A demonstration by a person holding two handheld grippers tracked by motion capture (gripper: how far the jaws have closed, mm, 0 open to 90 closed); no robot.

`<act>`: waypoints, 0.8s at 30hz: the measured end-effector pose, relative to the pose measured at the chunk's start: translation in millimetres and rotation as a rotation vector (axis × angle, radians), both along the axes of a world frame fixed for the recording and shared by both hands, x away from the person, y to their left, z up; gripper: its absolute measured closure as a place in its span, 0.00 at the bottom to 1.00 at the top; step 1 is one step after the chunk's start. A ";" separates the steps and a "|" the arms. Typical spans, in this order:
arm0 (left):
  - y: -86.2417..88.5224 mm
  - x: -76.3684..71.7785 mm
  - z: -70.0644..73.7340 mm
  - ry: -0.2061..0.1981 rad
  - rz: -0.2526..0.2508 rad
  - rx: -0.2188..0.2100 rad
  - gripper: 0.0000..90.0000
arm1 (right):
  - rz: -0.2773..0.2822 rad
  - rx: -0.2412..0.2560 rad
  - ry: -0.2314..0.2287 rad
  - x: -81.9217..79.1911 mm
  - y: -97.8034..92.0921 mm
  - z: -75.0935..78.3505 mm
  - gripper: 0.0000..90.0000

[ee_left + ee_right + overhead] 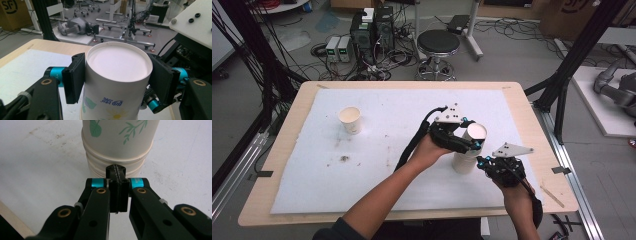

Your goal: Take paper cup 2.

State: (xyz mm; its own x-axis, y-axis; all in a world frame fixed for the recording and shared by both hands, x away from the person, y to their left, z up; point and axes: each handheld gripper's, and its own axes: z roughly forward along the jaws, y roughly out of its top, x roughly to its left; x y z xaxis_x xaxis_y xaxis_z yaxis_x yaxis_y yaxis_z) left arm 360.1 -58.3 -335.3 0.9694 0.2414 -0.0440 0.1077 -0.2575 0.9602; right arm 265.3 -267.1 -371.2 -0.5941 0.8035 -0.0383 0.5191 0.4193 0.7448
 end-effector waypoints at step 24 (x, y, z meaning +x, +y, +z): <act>25.8 4.3 46.0 0.023 0.022 -0.177 0.39 | -0.030 0.136 -0.108 -14.5 -31.4 -14.3 0.42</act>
State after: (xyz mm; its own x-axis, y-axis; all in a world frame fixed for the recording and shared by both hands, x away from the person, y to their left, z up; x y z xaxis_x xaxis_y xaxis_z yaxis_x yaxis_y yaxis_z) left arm 364.3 -32.5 -289.3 0.9623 0.2490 -0.1096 0.1338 -0.0825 0.9876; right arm 250.8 -298.5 -385.5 -0.5683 0.8228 0.0096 0.4441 0.2968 0.8454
